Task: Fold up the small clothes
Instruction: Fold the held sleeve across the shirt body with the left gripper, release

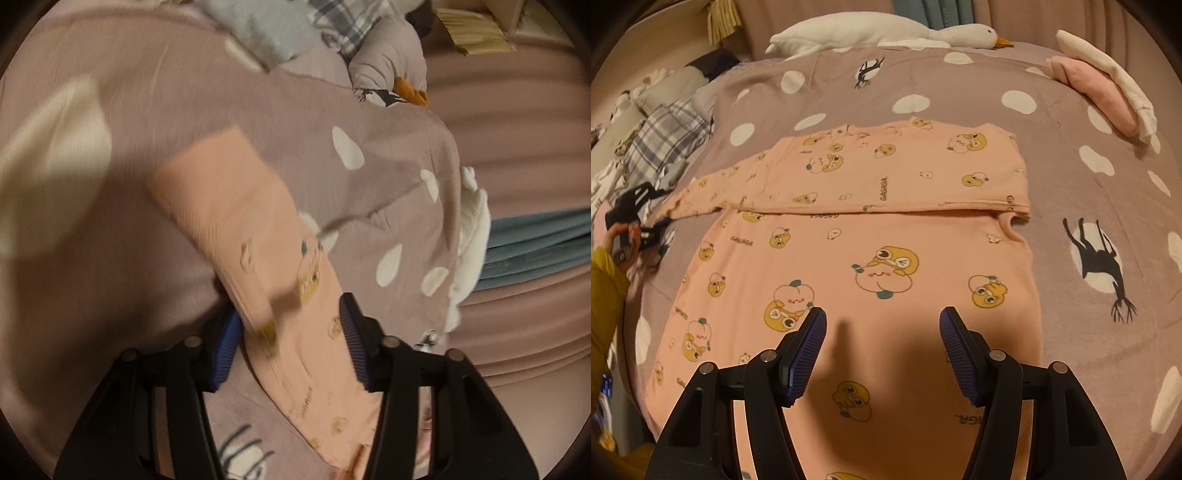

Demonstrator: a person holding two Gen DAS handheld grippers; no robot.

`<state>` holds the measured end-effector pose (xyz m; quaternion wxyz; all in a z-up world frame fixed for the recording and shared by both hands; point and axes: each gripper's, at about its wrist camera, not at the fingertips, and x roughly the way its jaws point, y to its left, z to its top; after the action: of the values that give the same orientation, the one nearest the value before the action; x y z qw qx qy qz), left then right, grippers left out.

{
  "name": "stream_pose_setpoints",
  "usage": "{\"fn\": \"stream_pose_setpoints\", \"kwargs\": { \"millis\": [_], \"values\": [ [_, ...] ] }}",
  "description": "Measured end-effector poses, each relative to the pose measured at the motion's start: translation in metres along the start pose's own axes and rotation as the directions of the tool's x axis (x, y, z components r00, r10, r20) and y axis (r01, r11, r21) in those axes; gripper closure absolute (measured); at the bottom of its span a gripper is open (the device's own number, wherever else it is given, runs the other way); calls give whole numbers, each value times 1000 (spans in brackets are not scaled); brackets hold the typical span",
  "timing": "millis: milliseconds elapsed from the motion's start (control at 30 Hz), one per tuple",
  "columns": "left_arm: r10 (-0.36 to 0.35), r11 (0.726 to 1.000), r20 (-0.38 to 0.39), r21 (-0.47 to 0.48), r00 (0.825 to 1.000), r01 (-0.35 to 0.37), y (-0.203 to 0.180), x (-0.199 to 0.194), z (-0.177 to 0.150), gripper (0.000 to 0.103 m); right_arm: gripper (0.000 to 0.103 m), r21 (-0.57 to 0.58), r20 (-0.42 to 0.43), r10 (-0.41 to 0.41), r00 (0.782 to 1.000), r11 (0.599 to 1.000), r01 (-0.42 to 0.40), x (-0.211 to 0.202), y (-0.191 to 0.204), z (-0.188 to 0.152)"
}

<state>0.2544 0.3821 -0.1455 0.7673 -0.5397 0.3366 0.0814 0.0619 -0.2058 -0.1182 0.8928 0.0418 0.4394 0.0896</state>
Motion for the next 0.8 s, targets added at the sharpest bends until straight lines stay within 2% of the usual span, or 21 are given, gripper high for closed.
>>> {"fn": "stream_pose_setpoints", "kwargs": {
  "millis": [33, 67, 133, 233, 300, 400, 500, 600, 700, 733, 767, 800],
  "values": [
    [27, 999, 3, 32, 1000, -27, -3, 0, 2, 92, 40, -2, -2, -2, 1000, 1000, 2, 0, 1, 0],
    [54, 996, -5, 67, 999, -54, -9, 2, 3, 100, 40, -1, -3, -3, 1000, 1000, 3, 1, 1, 1],
    [70, 992, 7, 105, 997, -71, -17, 0, 2, 100, 40, -1, -2, -2, 1000, 1000, 2, 0, 2, 0],
    [127, 977, 48, 164, 991, -133, -31, -3, -4, 101, 40, -4, 2, 2, 1000, 1000, -2, -2, 4, -1],
    [88, 969, 35, 230, 995, -94, -50, -4, -18, 101, 40, -6, 7, 7, 1000, 1000, -7, -4, 5, -2],
    [33, 923, 3, 382, 999, -31, -96, -6, -56, 101, 40, -3, 15, 10, 1000, 1000, -10, -7, 4, -5],
    [-44, 856, -58, 513, 997, 68, -148, -8, -108, 101, 40, 16, 20, 13, 1000, 1000, -13, -11, 0, -6],
    [-75, 777, -134, 614, 988, 143, -190, -4, -166, 101, 40, 29, 41, 21, 999, 999, -22, -18, -5, -10],
    [-66, 677, -227, 705, 972, 211, -220, 5, -234, 100, 40, 43, 51, 18, 999, 999, -21, -23, -11, -13],
    [-52, 639, -257, 734, 965, 230, -227, 10, -257, 100, 40, 54, 53, 17, 998, 998, -20, -24, -15, -15],
    [-24, 590, -284, 770, 959, 243, -233, 17, -284, 98, 40, 62, 53, 15, 998, 998, -19, -26, -18, -17],
    [-1, 555, -293, 795, 956, 244, -237, 23, -304, 97, 40, 70, 54, 14, 998, 997, -18, -27, -21, -18]
  ]
}}
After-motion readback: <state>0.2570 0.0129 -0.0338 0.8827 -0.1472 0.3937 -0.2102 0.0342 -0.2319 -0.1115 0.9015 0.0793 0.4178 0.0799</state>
